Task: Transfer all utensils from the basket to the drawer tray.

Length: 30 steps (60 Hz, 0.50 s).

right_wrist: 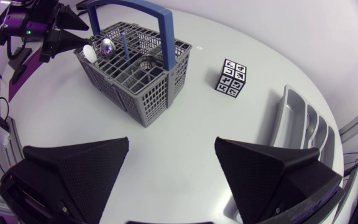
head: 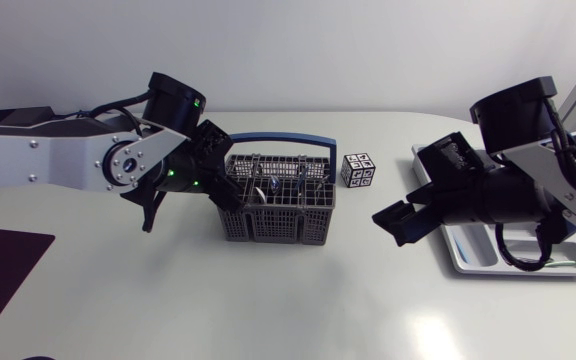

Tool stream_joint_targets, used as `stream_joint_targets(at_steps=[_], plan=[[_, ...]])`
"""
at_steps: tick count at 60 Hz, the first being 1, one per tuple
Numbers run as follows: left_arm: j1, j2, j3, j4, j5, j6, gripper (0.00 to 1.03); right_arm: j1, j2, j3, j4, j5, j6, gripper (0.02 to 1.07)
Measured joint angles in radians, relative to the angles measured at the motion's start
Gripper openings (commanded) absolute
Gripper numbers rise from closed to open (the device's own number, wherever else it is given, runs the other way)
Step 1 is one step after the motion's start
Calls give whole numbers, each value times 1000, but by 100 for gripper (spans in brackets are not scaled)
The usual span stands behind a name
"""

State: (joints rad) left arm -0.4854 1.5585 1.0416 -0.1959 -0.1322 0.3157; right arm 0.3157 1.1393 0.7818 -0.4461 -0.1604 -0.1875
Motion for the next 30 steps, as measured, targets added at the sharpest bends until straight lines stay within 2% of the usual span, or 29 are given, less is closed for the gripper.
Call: stream_joint_targets(at_steps=[11,19,24,30], plan=[[-19,10,0,27,-16,4,40,18,0,0,0,3,0,102],[-27,11,0,47,-34,9,20,19,0,0,0,5,0,102],[-27,11,0,49,-35,11,14,19,0,0,0,7,0,102],[-27,11,0,49,-41,11,14,19,0,0,0,7,0,102]])
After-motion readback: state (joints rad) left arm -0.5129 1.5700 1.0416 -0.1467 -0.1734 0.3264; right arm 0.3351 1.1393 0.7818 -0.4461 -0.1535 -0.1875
